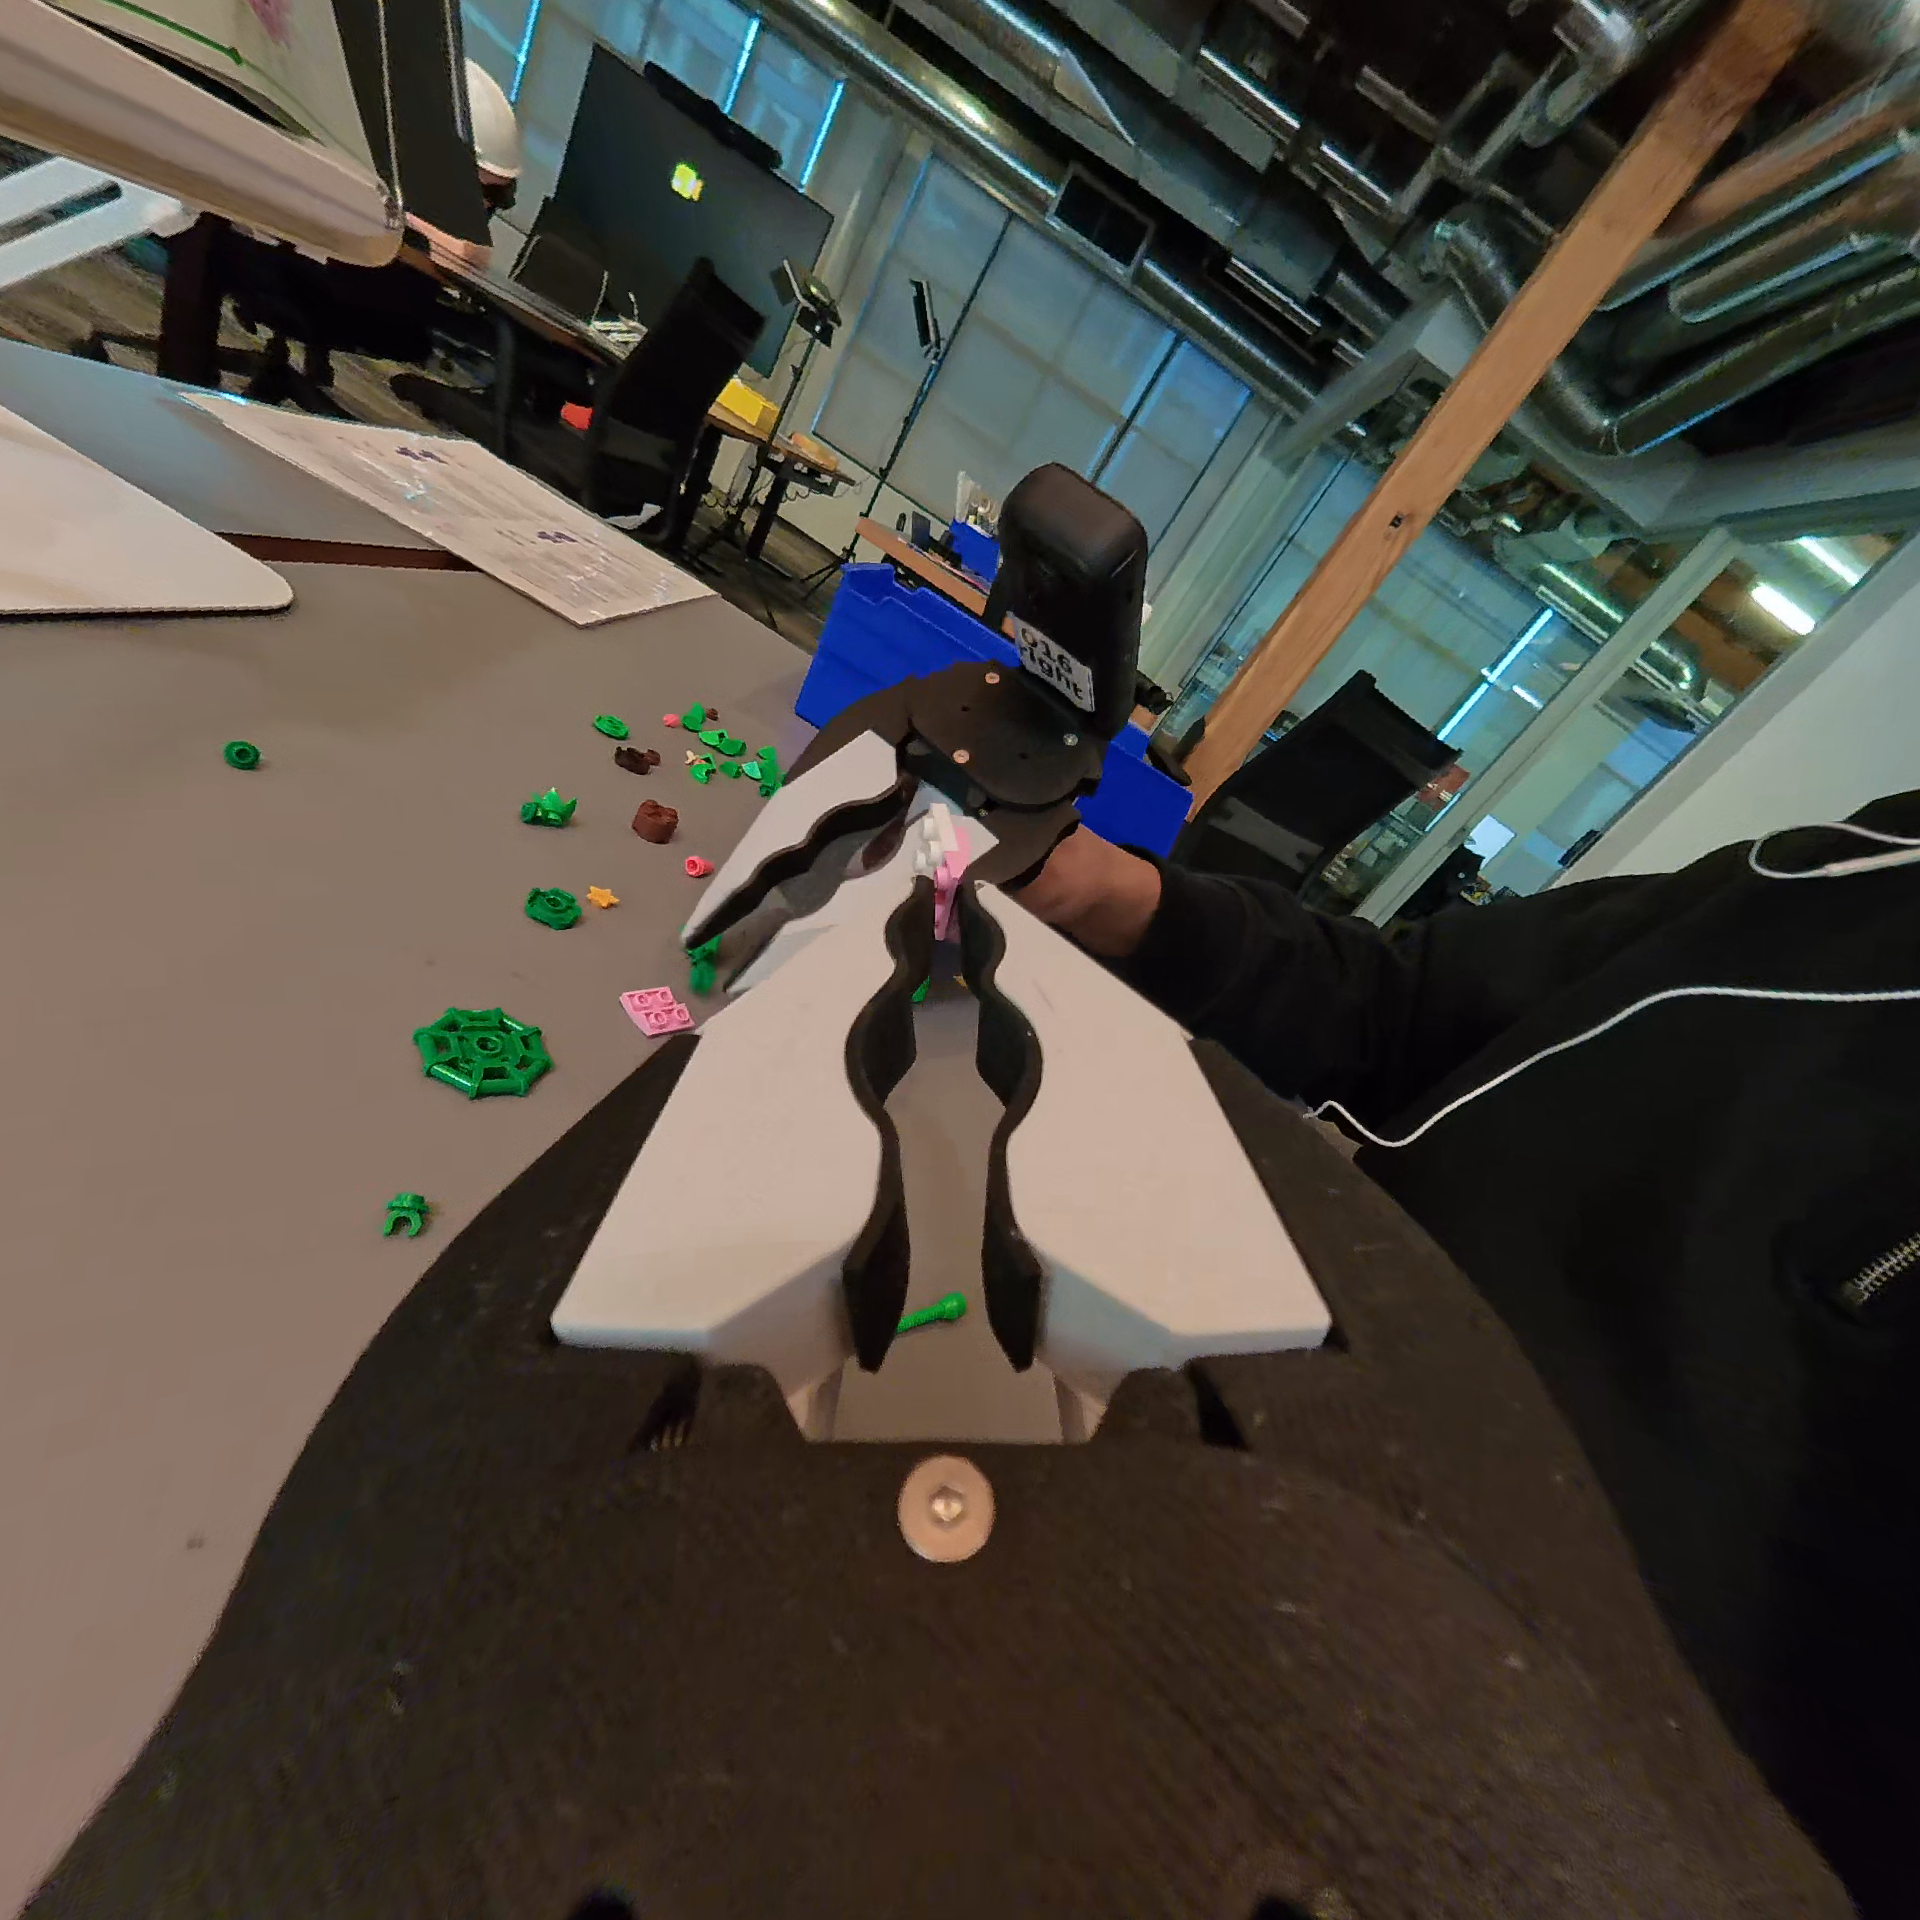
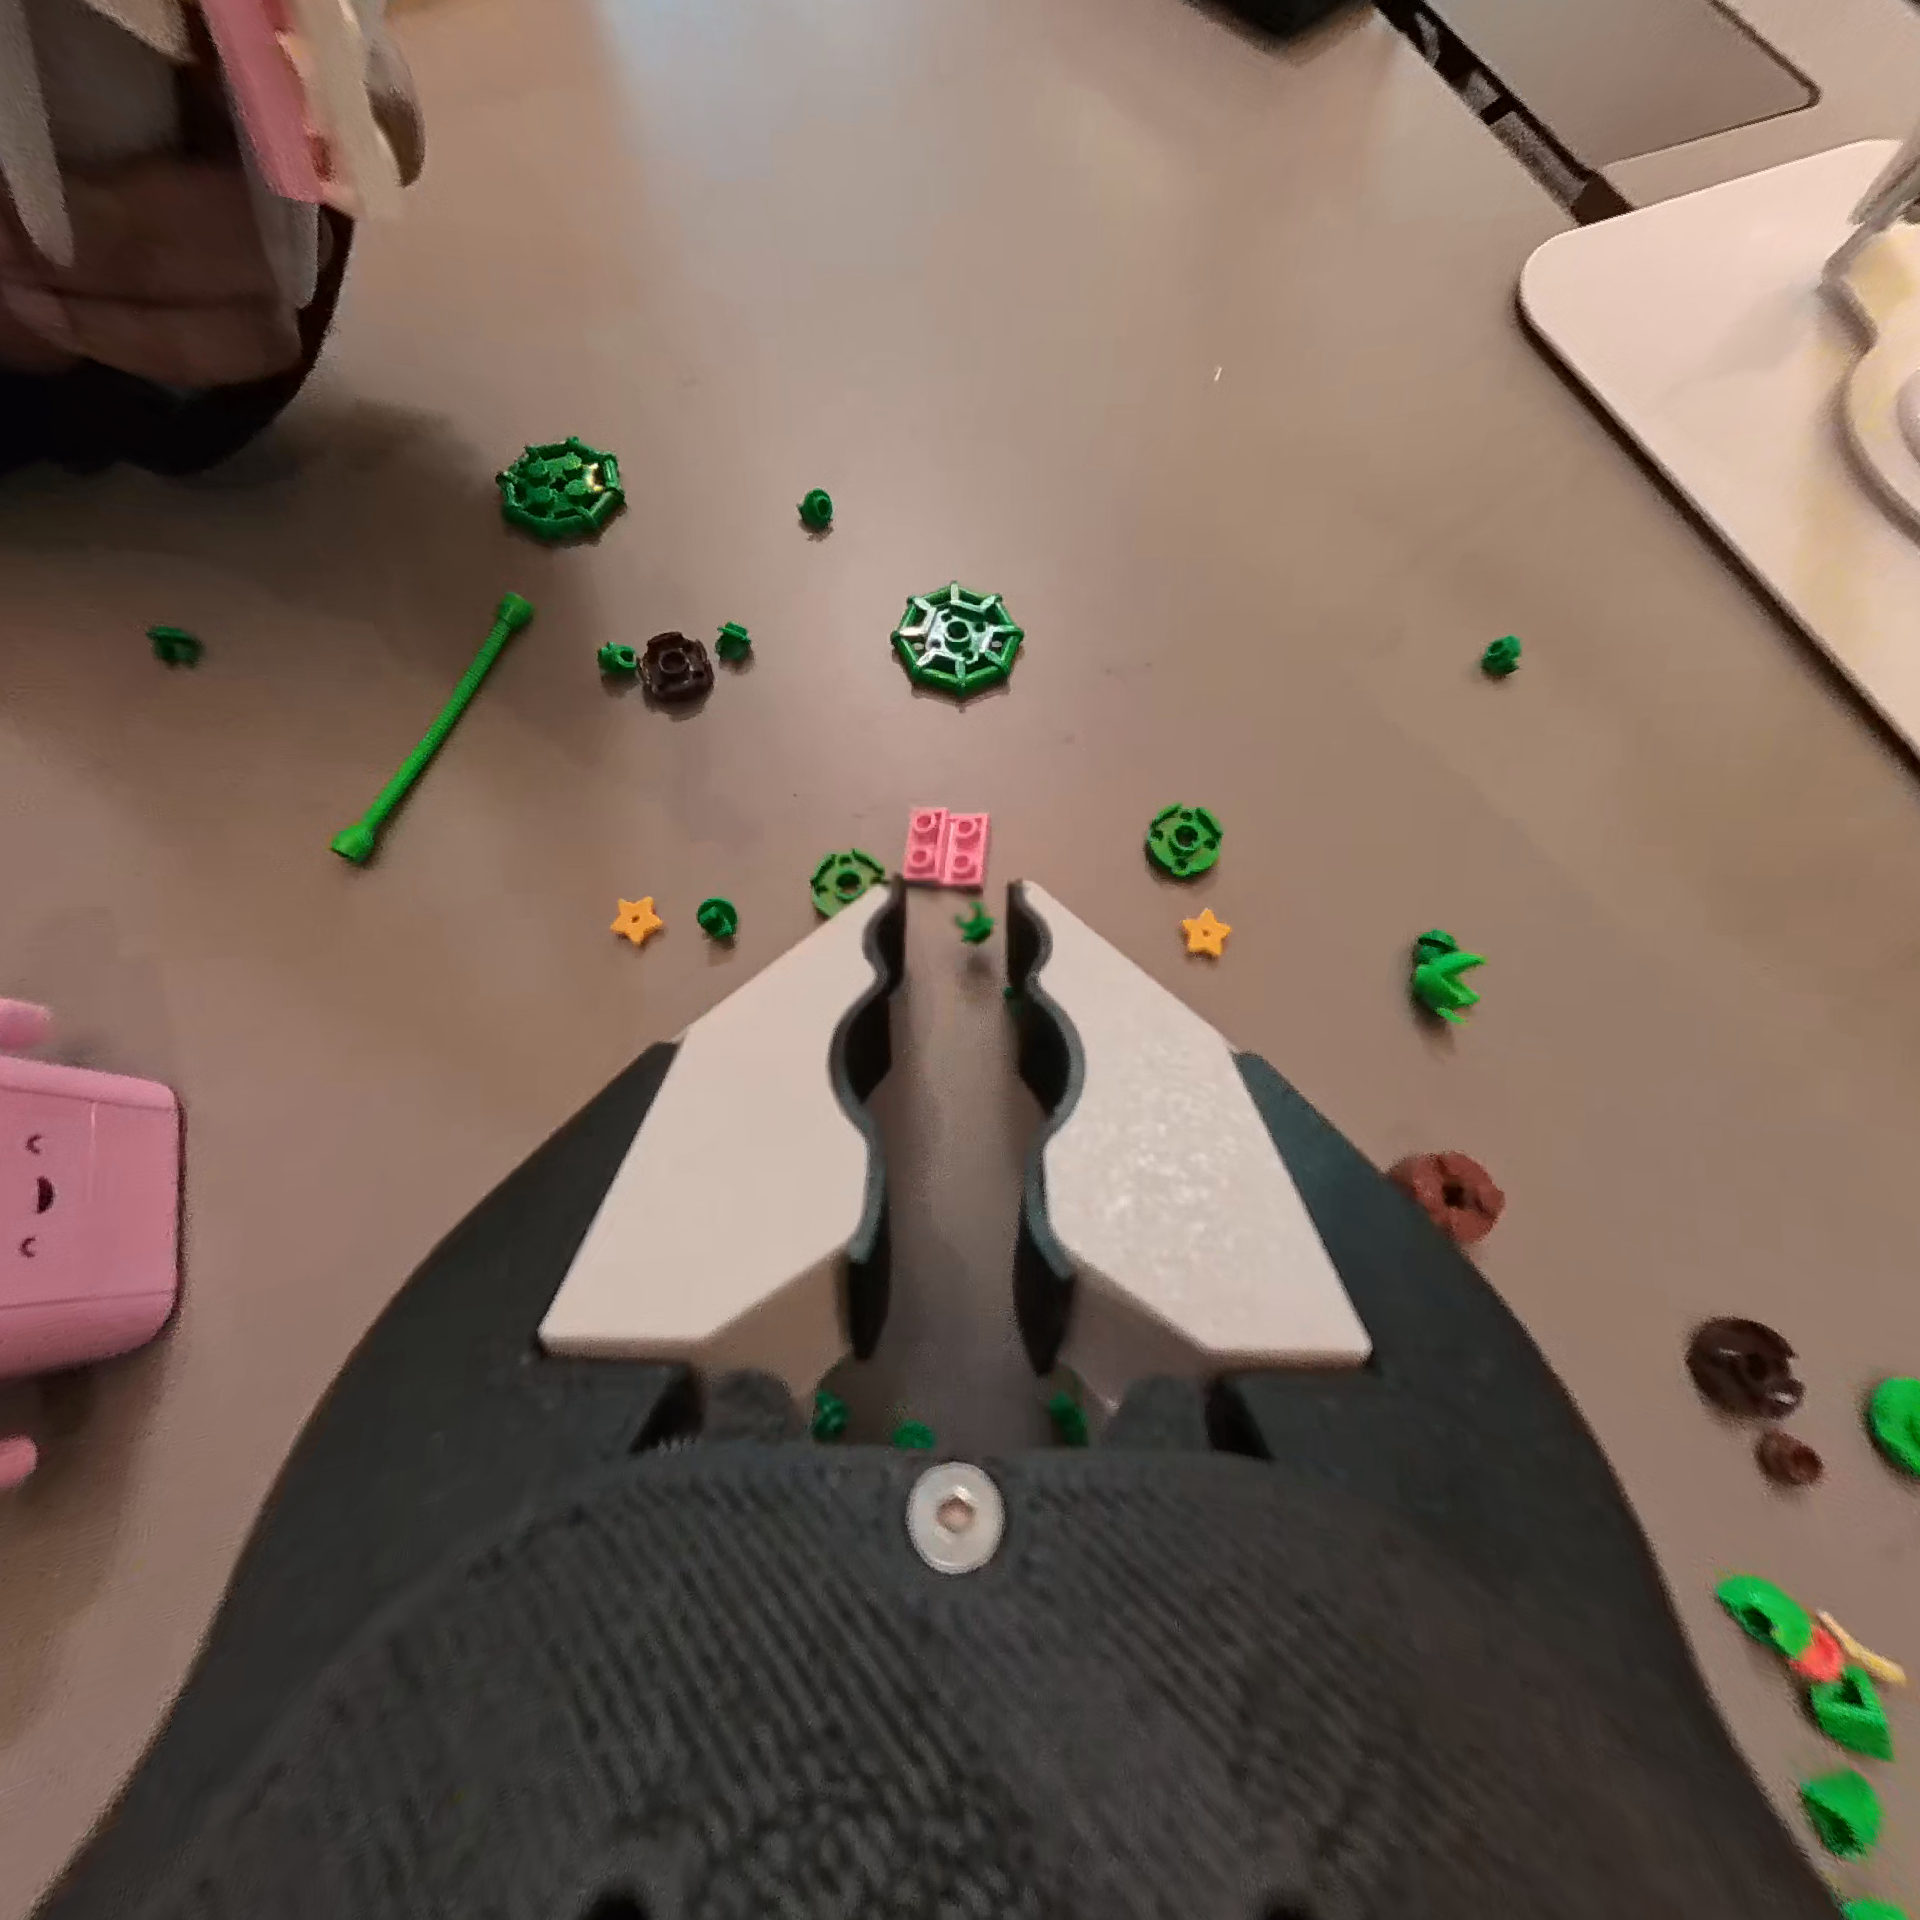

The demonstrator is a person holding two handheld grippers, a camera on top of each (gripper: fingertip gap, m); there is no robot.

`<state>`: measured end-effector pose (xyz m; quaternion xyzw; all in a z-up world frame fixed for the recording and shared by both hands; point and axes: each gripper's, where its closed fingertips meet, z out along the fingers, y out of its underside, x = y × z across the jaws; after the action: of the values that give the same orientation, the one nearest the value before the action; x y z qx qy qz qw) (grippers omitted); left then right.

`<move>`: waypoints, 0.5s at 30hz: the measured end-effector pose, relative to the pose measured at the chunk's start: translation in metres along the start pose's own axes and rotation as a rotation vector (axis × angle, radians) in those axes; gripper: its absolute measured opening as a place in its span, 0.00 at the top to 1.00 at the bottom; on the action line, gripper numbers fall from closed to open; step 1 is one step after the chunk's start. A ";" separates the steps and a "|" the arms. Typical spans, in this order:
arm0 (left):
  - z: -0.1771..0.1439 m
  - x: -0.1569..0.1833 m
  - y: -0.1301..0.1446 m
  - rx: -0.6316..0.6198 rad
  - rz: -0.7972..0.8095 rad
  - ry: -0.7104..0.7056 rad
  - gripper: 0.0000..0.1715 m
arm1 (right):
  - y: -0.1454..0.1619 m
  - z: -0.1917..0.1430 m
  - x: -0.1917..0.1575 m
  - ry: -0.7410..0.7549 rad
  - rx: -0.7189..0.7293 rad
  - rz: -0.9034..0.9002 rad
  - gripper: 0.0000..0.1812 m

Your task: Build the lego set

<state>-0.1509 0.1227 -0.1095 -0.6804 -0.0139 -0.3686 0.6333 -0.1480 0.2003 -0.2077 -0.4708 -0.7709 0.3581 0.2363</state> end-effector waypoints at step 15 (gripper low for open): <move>0.003 0.000 0.005 -0.029 -0.025 0.007 1.00 | 0.000 0.017 0.000 0.046 -0.059 0.073 0.92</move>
<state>-0.1469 0.1240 -0.1132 -0.6878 -0.0149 -0.3792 0.6188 -0.1596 0.1946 -0.2180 -0.5136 -0.7577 0.3327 0.2268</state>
